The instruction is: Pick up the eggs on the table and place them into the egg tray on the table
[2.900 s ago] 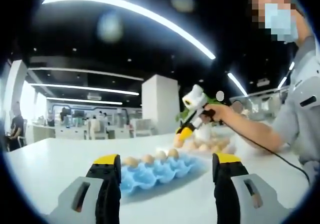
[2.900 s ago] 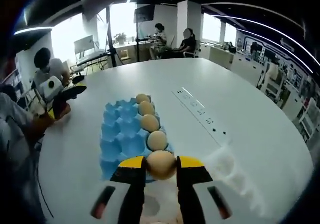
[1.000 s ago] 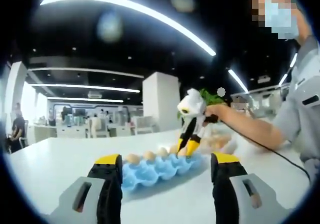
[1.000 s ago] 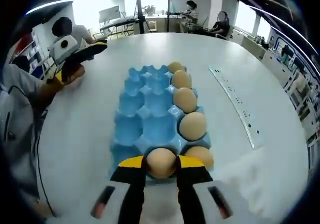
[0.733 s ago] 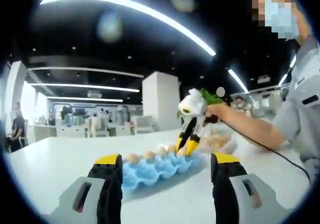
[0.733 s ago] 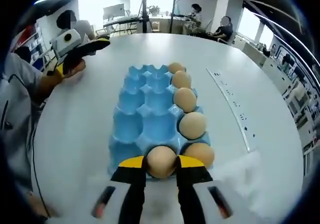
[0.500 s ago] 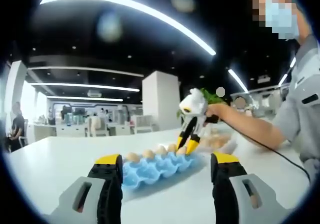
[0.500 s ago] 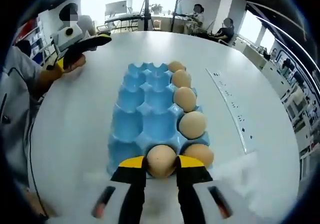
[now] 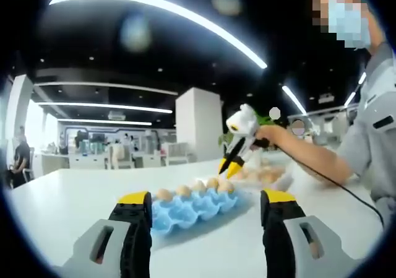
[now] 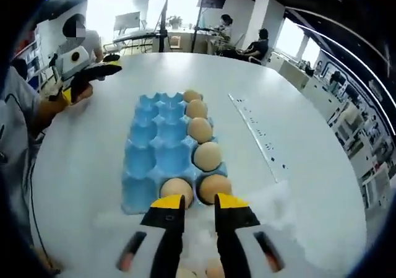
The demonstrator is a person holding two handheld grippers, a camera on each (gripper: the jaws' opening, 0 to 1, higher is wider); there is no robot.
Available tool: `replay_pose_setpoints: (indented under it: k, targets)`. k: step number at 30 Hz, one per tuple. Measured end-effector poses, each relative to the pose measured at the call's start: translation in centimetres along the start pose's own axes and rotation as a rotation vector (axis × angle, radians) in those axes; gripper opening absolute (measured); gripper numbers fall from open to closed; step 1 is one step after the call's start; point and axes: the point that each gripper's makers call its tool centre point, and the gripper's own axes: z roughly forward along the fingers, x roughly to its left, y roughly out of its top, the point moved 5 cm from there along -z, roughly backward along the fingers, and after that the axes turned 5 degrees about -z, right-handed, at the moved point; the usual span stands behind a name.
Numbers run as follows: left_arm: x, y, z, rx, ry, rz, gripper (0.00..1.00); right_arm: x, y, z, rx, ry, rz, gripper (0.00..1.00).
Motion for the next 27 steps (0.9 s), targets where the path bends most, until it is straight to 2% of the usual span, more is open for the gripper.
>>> replay_pose_setpoints:
  k: [6, 8, 15, 17, 19, 21, 27]
  targets:
    - [0.0, 0.0, 0.0, 0.0, 0.001, 0.002, 0.72, -2.6, -1.4, -1.1, -0.006, -0.098, 0.115, 0.21]
    - [0.0, 0.0, 0.1, 0.001, 0.0, 0.001, 0.72, -3.6, -2.1, -1.7, -0.003, -0.154, 0.161, 0.21]
    - [-0.1, -0.1, 0.2, 0.008, -0.002, 0.002, 0.72, -5.9, -3.9, -3.1, 0.026, -0.281, 0.193, 0.25]
    - [-0.1, -0.1, 0.2, 0.009, -0.001, 0.003, 0.72, -5.9, -4.4, -3.4, 0.039, -0.305, 0.202, 0.25]
    - [-0.1, -0.1, 0.2, 0.008, -0.001, 0.003, 0.72, -5.6, -5.0, -3.7, 0.062, -0.303, 0.212, 0.25]
    - [-0.1, -0.2, 0.2, 0.009, 0.0, 0.003, 0.72, -4.8, -5.7, -3.4, 0.111, -0.24, 0.236, 0.28]
    - [-0.1, -0.2, 0.2, 0.014, -0.001, 0.007, 0.72, -3.7, -6.1, -3.1, 0.118, -0.189, 0.253, 0.28]
